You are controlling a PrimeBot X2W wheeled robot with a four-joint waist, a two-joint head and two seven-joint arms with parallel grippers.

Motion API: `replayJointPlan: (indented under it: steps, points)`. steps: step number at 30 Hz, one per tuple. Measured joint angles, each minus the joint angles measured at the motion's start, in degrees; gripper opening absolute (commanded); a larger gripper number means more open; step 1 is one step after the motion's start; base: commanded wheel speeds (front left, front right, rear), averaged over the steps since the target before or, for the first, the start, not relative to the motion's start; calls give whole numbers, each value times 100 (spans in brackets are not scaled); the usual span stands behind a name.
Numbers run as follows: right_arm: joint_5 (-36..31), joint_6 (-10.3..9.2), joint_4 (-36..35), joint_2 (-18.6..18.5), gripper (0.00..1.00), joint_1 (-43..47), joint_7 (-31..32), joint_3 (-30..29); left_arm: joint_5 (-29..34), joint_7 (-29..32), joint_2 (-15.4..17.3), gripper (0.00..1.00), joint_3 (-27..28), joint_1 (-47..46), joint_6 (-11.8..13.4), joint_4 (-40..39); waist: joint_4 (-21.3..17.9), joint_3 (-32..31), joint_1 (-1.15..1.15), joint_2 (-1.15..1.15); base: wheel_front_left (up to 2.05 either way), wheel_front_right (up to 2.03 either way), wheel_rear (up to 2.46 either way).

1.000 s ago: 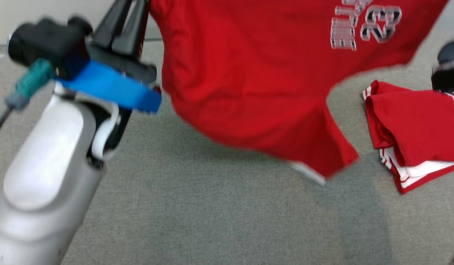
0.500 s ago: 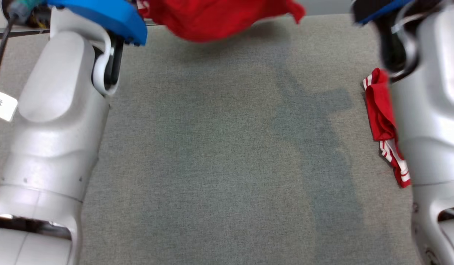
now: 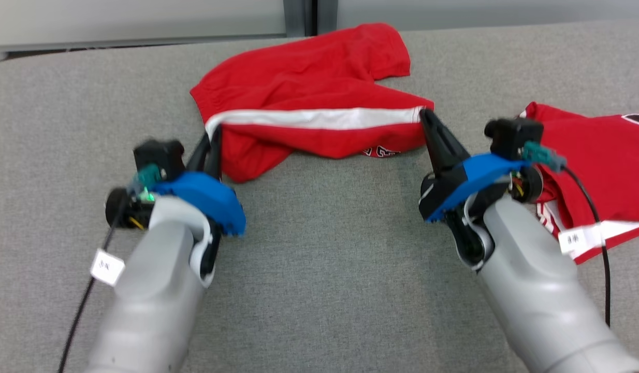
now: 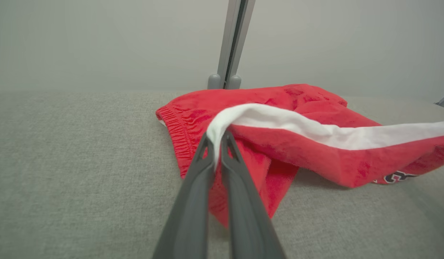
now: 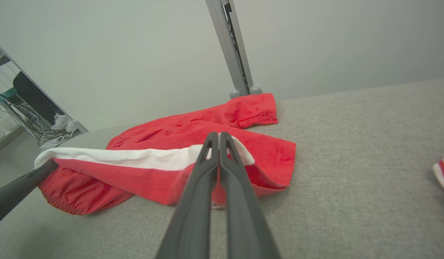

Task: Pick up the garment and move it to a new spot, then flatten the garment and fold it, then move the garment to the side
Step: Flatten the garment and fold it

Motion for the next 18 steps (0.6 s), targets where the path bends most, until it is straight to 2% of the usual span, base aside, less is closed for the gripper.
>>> replayJointPlan:
  steps: [8,18]
  points:
    - [104,0,-1677,-272,0,1636,-15,-177,557,-1,83,0,-13,1553,-65,-1346,-19,-457,-1,-1,0,0,0]
    - [-313,0,-3951,-461,0,4135,81,-935,848,-1,409,0,19,3350,-94,-3143,-8,-1095,-3,-3,0,0,0]
